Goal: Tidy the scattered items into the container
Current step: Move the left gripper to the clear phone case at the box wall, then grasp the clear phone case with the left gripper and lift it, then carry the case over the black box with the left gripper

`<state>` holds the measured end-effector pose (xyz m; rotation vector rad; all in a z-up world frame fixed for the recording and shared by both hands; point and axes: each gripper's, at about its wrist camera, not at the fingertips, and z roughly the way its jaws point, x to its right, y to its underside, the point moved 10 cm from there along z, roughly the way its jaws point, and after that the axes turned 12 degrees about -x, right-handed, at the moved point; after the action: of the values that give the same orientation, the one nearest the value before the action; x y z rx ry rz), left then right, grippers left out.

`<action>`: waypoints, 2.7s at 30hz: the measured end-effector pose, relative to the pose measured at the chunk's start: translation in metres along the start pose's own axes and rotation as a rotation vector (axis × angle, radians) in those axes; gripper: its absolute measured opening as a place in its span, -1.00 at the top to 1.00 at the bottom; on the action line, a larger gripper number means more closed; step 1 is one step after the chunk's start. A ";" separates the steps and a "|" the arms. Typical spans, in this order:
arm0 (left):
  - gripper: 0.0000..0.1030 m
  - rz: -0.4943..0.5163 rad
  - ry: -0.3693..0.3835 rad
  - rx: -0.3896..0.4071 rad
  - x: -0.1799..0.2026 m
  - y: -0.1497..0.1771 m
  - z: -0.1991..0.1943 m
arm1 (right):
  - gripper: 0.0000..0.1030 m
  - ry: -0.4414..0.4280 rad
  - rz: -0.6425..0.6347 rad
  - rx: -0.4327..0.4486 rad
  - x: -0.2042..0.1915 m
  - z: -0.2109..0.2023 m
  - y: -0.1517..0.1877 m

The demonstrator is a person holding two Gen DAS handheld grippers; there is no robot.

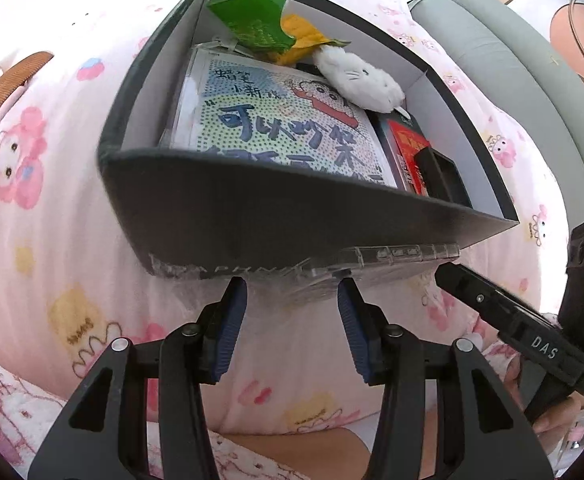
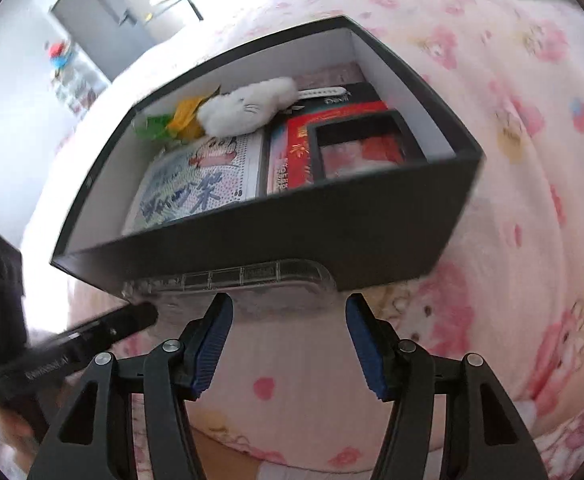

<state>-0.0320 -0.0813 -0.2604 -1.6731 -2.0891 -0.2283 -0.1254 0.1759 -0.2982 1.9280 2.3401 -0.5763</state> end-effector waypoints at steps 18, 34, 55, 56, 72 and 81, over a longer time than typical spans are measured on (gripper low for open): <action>-0.07 0.113 -0.028 -0.041 0.021 0.001 0.013 | -0.28 -0.071 -0.088 -0.046 -0.031 0.034 -0.011; -0.10 0.038 0.051 -0.146 0.024 0.008 0.038 | -0.28 -0.195 0.035 -0.176 -0.028 0.046 0.008; -0.19 -0.087 0.088 -0.125 0.018 -0.001 0.052 | -0.28 -0.278 0.127 -0.122 -0.030 0.044 -0.006; -0.19 -0.088 0.090 -0.115 0.019 -0.003 0.051 | -0.28 -0.284 0.138 -0.112 -0.029 0.042 -0.008; 0.01 0.000 0.132 -0.117 0.056 0.007 0.040 | -0.11 -0.253 0.040 -0.205 -0.078 0.054 0.011; 0.12 0.129 0.142 0.027 0.097 -0.017 -0.043 | 0.17 -0.347 -0.073 -0.041 -0.118 -0.021 -0.023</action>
<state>-0.0541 -0.0170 -0.1771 -1.7160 -1.8654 -0.2679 -0.1176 0.0691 -0.2402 1.5794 2.1884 -0.7901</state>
